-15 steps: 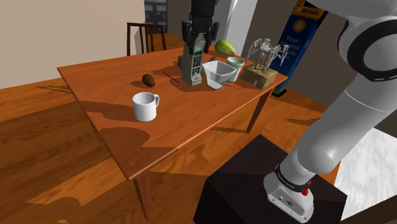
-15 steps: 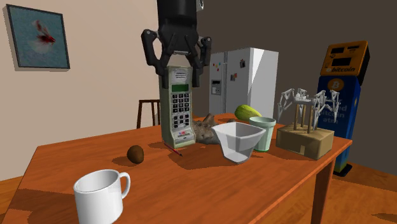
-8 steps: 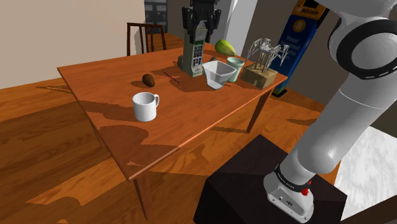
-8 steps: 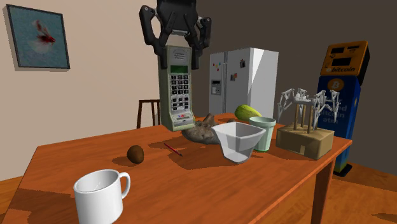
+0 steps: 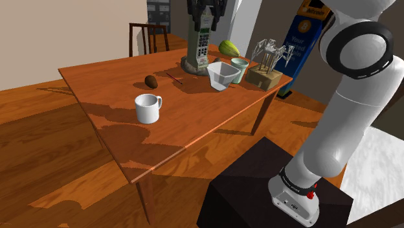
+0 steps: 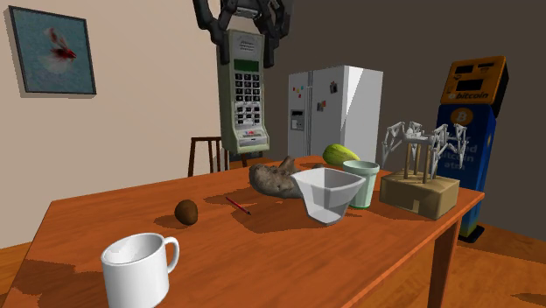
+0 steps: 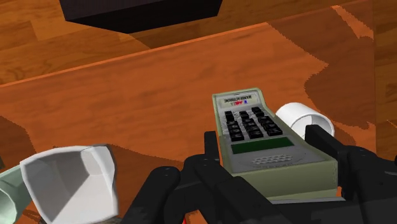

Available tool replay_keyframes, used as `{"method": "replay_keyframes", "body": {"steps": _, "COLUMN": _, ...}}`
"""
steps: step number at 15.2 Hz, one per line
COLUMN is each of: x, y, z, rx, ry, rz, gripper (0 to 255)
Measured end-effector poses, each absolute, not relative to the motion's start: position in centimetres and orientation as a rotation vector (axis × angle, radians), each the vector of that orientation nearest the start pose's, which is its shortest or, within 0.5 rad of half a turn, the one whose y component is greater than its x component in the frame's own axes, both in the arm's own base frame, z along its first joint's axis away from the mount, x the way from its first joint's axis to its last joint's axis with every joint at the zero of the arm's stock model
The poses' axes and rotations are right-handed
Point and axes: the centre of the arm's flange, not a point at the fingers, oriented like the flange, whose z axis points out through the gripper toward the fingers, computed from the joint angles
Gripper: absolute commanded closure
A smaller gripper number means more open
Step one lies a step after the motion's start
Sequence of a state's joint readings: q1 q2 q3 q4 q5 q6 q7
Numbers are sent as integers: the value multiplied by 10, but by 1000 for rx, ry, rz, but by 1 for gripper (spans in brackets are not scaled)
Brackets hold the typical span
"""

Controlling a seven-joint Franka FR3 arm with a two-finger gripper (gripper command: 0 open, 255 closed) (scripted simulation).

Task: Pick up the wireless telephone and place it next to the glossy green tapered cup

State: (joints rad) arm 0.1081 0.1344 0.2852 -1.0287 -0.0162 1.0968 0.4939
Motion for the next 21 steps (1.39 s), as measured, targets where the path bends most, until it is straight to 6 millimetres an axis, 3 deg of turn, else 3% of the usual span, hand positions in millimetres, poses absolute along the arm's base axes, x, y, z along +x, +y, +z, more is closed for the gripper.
{"method": "replay_keyframes", "body": {"steps": 5, "x": 491, "y": 183, "z": 780, "rx": -3141, "ry": 170, "rz": 101, "gripper": 255}}
{"method": "replay_keyframes", "body": {"steps": 7, "x": 490, "y": 167, "z": 780, "rx": -3141, "ry": 172, "rz": 103, "gripper": 255}}
{"method": "replay_keyframes", "body": {"steps": 12, "x": 487, "y": 110, "z": 772, "rx": -3142, "ry": 173, "rz": 103, "gripper": 255}}
{"method": "replay_keyframes", "body": {"steps": 21, "x": 477, "y": -14, "z": 753, "rx": -3141, "ry": 175, "rz": 104, "gripper": 255}}
